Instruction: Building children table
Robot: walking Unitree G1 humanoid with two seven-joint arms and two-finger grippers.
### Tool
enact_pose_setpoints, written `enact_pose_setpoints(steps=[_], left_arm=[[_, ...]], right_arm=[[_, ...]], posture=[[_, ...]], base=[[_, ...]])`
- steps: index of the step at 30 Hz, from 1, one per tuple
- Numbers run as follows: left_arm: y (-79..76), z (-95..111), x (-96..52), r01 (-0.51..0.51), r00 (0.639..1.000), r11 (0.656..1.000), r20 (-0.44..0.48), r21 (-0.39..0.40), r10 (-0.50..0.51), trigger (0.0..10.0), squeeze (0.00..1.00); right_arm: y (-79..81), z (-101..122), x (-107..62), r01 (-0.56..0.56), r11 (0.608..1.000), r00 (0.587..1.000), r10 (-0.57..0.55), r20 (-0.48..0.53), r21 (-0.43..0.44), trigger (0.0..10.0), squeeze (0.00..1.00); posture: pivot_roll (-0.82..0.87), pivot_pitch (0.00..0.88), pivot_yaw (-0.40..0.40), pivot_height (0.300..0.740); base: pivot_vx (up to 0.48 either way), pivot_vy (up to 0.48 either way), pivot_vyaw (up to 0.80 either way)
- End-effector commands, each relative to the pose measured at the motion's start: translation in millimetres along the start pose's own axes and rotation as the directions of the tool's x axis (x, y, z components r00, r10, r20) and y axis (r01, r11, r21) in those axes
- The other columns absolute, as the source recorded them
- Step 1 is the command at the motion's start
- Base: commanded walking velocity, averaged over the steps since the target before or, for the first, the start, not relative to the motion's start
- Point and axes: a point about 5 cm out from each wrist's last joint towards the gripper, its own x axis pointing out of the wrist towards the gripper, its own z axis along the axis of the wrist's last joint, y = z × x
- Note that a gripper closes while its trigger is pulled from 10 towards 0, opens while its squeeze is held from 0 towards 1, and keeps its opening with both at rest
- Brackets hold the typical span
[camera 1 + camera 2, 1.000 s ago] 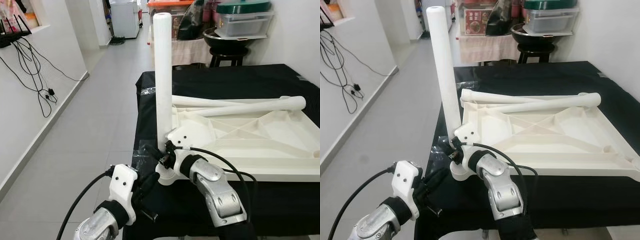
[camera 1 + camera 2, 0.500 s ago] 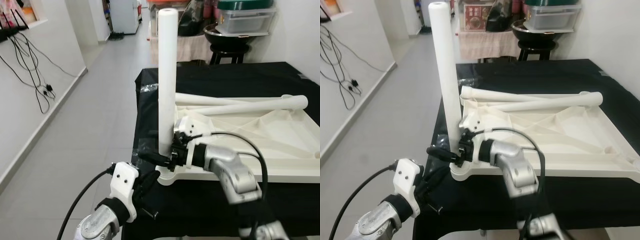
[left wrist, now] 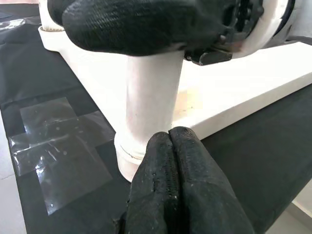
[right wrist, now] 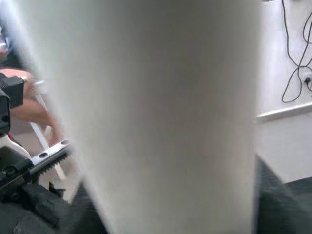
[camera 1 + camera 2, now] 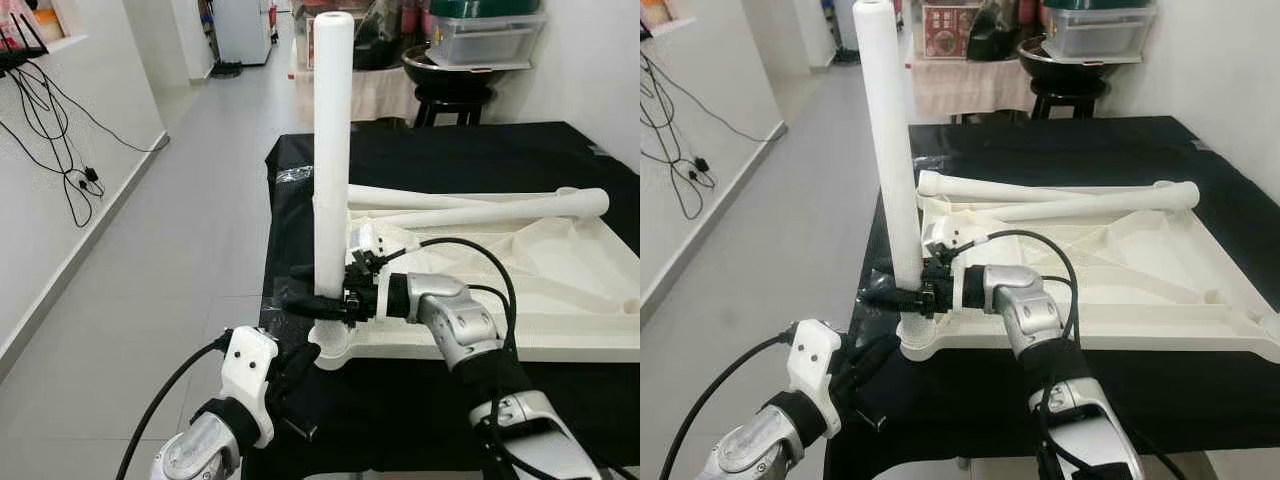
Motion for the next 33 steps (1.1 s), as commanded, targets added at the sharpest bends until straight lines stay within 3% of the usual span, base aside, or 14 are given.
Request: enact_pose_setpoints(steps=[1,14,15,16,17,18,19,20,27,28,30,31,32,33], left_arm=[[-0.1,-1.1,-1.3,-0.005,1.000,1.000,-0.009,0.001,0.005,10.0,0.00],[0.6,-1.2,-1.8,-0.001,1.000,1.000,-0.010,-0.004,0.001,10.0,0.00],[1.2,-1.3,-2.4,-0.002,1.000,1.000,-0.010,-0.002,0.002,10.0,0.00],[1.8,-1.3,-3.0,-0.004,1.000,1.000,-0.010,-0.001,0.004,10.0,0.00],[1.8,-1.3,-3.0,-0.004,1.000,1.000,-0.010,-0.001,0.004,10.0,0.00],[2.7,-0.8,-3.2,-0.005,1.000,1.000,-0.009,-0.001,0.005,10.0,0.00],[3.7,-0.8,-3.3,-0.007,1.000,1.000,-0.009,0.001,0.007,10.0,0.00],[4.7,-1.0,-3.2,-0.007,1.000,1.000,-0.010,0.003,0.007,10.0,0.00],[6.3,-2.4,-0.7,0.006,1.000,1.000,-0.015,0.006,-0.006,10.0,0.00],[5.9,-2.5,0.2,0.010,1.000,1.000,-0.015,0.008,-0.010,10.0,0.00],[5.9,-2.5,0.2,0.010,1.000,1.000,-0.015,0.008,-0.010,10.0,0.00],[5.8,-2.8,1.1,0.002,1.000,1.000,-0.012,0.009,-0.002,10.0,0.00],[5.8,-2.8,1.1,0.002,1.000,1.000,-0.012,0.009,-0.002,10.0,0.00],[5.6,-2.9,1.5,-0.001,1.000,1.000,-0.010,0.009,0.002,10.0,0.00]], right_arm=[[-0.3,1.6,4.3,-0.038,0.999,0.999,0.038,0.002,-0.015,0.0,0.00],[13.9,-13.7,-17.0,0.067,0.992,0.997,-0.072,-0.042,-0.103,0.0,0.00],[16.7,-19.2,-9.2,0.221,0.969,0.973,-0.226,-0.034,-0.112,0.0,0.00],[14.8,-24.7,-2.3,0.455,0.886,0.889,-0.458,-0.011,-0.089,0.0,0.00],[14.8,-24.7,-2.3,0.455,0.886,0.889,-0.458,-0.011,-0.089,0.0,0.00],[26.2,-46.7,2.3,0.627,0.779,0.776,-0.626,-0.078,-0.020,0.0,0.00],[31.6,-50.0,4.2,0.694,0.713,0.706,-0.701,-0.096,-0.101,0.0,0.00],[34.9,-50.5,5.8,0.705,0.690,0.684,-0.723,-0.099,-0.165,0.0,0.00],[28.2,-53.5,9.1,0.671,0.737,0.726,-0.676,-0.130,-0.083,0.0,0.00],[28.0,-52.1,10.3,0.663,0.743,0.731,-0.670,-0.130,-0.092,7.2,0.00],[28.0,-52.1,10.3,0.663,0.743,0.731,-0.670,-0.130,-0.092,7.2,0.00],[28.2,-43.5,13.7,0.626,0.777,0.772,-0.629,-0.086,-0.061,10.0,0.00],[28.2,-43.5,13.7,0.626,0.777,0.772,-0.629,-0.086,-0.061,10.0,0.00],[28.9,-32.8,17.0,0.552,0.834,0.833,-0.552,-0.035,-0.023,10.0,1.00]], posture=[[0.03,0.034,0.000,0.740],[0.00,0.043,-0.004,0.740],[0.00,0.045,-0.012,0.740],[0.00,0.045,-0.013,0.740],[0.00,0.045,-0.013,0.740],[-0.01,0.053,-0.013,0.740],[0.00,0.047,-0.009,0.740],[-0.01,0.043,-0.004,0.740],[-0.02,0.021,-0.001,0.740],[-0.02,0.020,-0.001,0.740],[-0.02,0.020,-0.001,0.740],[-0.01,0.016,-0.002,0.740],[-0.01,0.016,-0.002,0.740],[-0.01,0.015,-0.002,0.740]], base=[[0.000,0.000,0.00],[0.000,0.000,0.00],[0.000,0.000,0.00],[0.000,0.000,0.00],[0.000,0.000,0.00],[0.000,0.000,0.00],[0.000,0.000,0.00],[0.000,0.000,0.00],[0.000,0.000,0.00],[0.000,0.000,0.00],[0.000,0.000,0.00],[0.000,0.000,0.00],[0.000,0.000,0.00],[0.000,0.000,0.00]])
